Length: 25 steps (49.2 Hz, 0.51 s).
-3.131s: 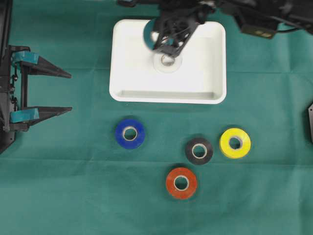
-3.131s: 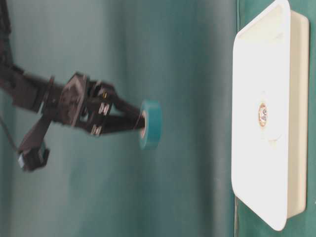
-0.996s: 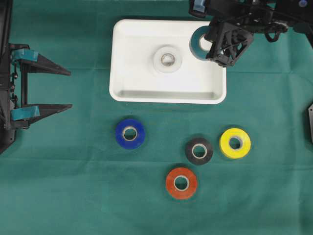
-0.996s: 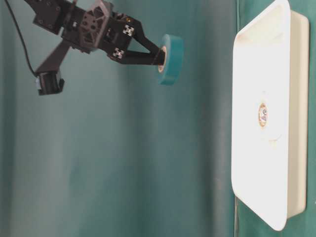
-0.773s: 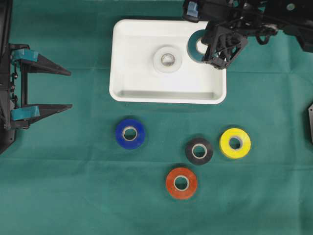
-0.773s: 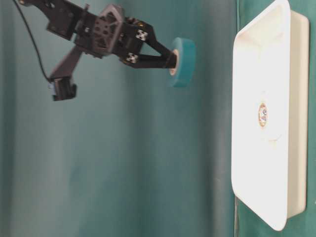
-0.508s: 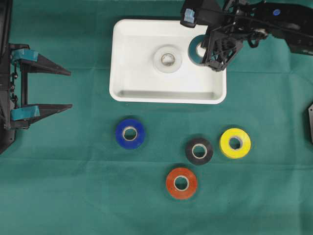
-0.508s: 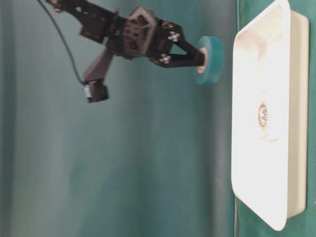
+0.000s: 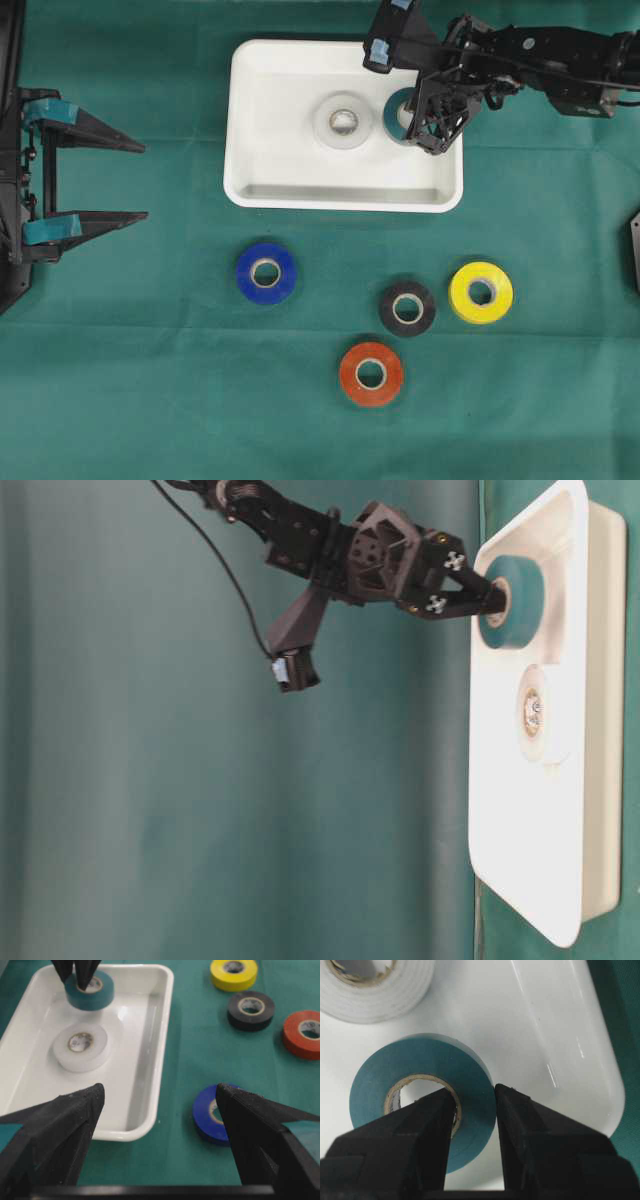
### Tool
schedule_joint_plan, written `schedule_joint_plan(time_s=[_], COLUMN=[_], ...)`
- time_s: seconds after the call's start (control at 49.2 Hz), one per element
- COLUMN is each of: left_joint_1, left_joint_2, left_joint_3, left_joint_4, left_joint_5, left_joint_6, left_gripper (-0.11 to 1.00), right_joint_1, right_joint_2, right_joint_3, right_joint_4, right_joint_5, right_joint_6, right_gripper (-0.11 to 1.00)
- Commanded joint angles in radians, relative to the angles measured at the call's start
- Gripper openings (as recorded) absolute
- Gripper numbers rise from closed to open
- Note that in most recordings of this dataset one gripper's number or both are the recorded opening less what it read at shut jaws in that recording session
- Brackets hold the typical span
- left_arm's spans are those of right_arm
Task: Pick up the tape from a random location and place it into the white case.
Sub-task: 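Lower the teal roll into the tray beside the white roll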
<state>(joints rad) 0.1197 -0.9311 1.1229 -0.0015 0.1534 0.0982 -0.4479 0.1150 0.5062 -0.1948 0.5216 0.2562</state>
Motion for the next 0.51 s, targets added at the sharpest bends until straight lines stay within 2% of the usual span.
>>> schedule_joint_plan(time_s=[0.0, 0.488], left_joint_1=[0.005, 0.005], left_joint_2=[0.003, 0.003], left_joint_3=[-0.011, -0.011], left_joint_4=[0.0, 0.0], left_joint_5=[-0.005, -0.005], left_joint_6=[0.002, 0.0], left_gripper=[0.98, 0.98], right_joint_1=[-0.005, -0.015], right_joint_2=[0.002, 0.009], right_joint_3=[-0.008, -0.011], right_joint_4=[-0.003, 0.0], right_joint_5=[-0.011, -0.028], right_joint_6=[0.0, 0.005], right_gripper=[0.27, 0.27])
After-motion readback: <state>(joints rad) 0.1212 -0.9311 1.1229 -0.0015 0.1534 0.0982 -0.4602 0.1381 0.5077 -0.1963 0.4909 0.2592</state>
